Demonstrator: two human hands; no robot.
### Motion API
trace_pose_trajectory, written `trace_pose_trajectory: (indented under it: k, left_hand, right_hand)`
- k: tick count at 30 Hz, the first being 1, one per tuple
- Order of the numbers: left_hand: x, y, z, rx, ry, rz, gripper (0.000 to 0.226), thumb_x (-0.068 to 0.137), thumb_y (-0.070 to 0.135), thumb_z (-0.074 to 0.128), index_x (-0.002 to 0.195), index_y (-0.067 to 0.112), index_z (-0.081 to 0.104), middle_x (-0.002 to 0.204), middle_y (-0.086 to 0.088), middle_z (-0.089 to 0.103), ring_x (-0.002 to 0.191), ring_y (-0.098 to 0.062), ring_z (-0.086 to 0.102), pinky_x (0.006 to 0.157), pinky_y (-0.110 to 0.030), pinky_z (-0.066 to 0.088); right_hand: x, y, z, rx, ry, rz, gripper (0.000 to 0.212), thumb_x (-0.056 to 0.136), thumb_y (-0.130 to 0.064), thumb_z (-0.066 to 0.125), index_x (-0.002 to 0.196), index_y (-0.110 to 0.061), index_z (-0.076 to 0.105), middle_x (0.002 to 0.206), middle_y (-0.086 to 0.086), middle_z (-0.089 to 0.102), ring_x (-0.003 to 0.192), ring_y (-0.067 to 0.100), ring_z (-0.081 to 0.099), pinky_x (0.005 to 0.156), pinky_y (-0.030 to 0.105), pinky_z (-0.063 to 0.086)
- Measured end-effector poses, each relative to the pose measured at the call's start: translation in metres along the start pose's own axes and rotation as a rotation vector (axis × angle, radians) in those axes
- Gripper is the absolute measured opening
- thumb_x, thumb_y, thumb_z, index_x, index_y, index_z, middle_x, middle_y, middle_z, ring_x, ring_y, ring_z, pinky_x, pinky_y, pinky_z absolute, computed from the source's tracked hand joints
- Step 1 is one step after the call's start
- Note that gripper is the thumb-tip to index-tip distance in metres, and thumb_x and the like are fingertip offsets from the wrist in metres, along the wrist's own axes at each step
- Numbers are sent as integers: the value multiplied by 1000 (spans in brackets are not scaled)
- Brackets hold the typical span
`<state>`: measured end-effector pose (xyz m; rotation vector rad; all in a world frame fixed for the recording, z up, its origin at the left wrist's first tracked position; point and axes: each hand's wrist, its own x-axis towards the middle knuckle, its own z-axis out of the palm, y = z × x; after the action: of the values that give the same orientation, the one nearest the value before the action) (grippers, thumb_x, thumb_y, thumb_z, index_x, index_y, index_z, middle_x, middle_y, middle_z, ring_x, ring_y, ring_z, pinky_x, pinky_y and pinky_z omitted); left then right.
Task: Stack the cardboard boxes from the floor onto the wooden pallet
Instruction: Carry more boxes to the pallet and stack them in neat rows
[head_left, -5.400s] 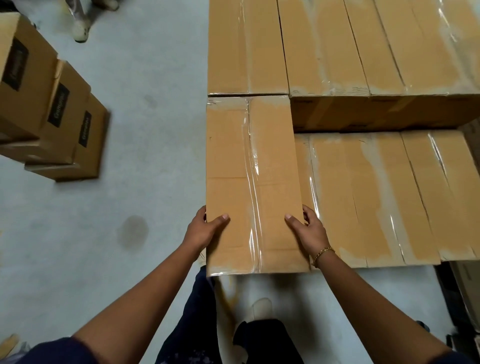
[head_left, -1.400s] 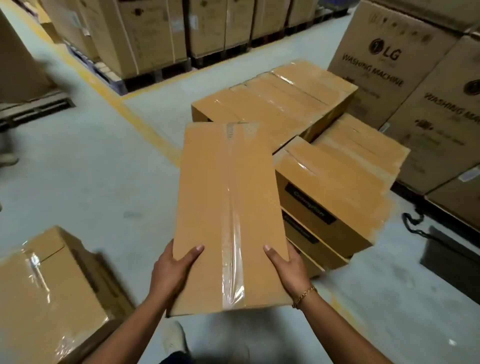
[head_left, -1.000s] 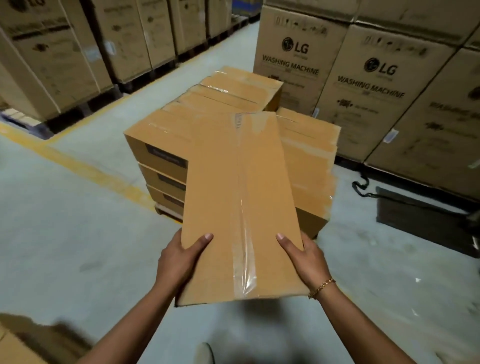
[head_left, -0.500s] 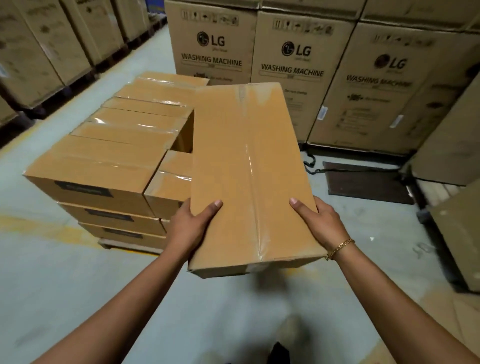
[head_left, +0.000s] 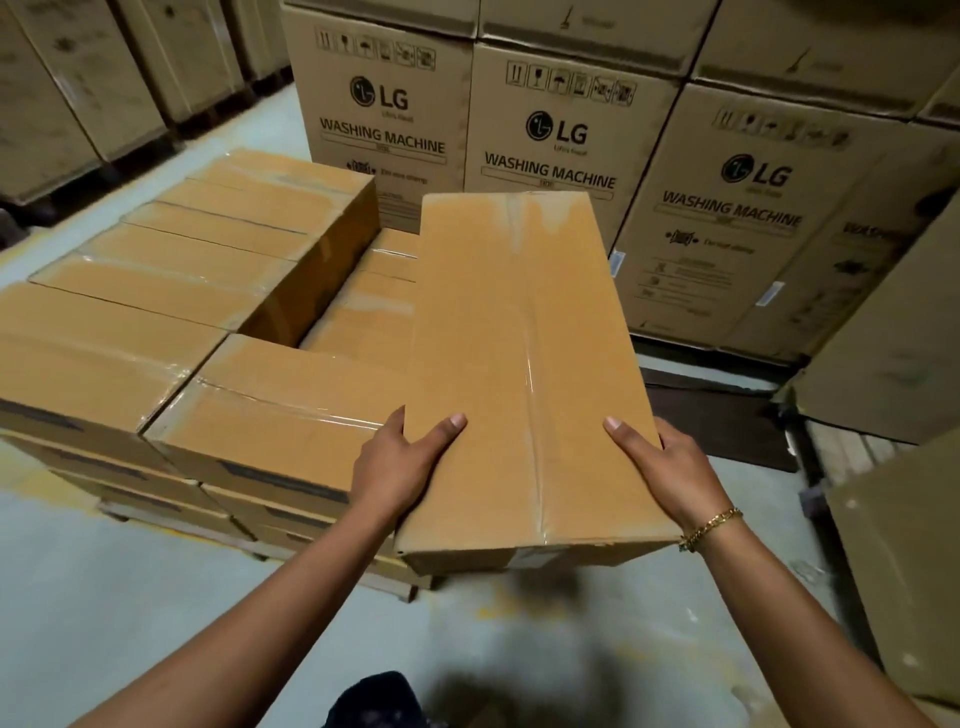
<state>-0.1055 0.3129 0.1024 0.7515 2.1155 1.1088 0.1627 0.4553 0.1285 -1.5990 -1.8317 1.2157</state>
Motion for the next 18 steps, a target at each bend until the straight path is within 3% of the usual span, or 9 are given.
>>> trace_pose_trajectory:
  k: [7, 10, 13, 18]
  left_hand:
    - [49, 34, 45, 13, 9, -30, 107, 75, 87, 62, 156, 19, 42, 152, -7, 55, 136, -31, 54, 109, -46, 47]
    - [79, 47, 65, 26, 32, -63, 105, 82, 79, 64, 160, 15, 35, 158, -11, 48, 142, -31, 48, 110, -42, 44]
    - [116, 54, 80, -11, 48, -84, 114, 73, 89, 61, 159, 17, 38, 156, -9, 51, 140, -31, 50, 110, -43, 45]
    - [183, 71, 99, -45, 103, -171, 106, 82, 79, 63, 162, 17, 30, 161, -9, 43, 145, -31, 44, 111, -41, 39]
  right_hand:
    - [72, 0, -27, 3, -50, -12, 17, 93, -55, 65, 101, -40, 65, 97, -19, 70, 91, 5, 66, 70, 26, 48]
    - [117, -3, -32, -13, -70, -5, 20, 92, -58, 65, 101, -40, 65, 98, -16, 72, 92, 9, 68, 75, 31, 51]
    - [170, -9, -31, -33, -101, -9, 26, 91, -60, 65, 107, -40, 66, 101, -16, 72, 93, 10, 68, 80, 35, 51]
    - [263, -31, -21, -50, -173, -42, 25, 93, -53, 66, 112, -37, 67, 99, -21, 70, 91, 1, 64, 69, 23, 46]
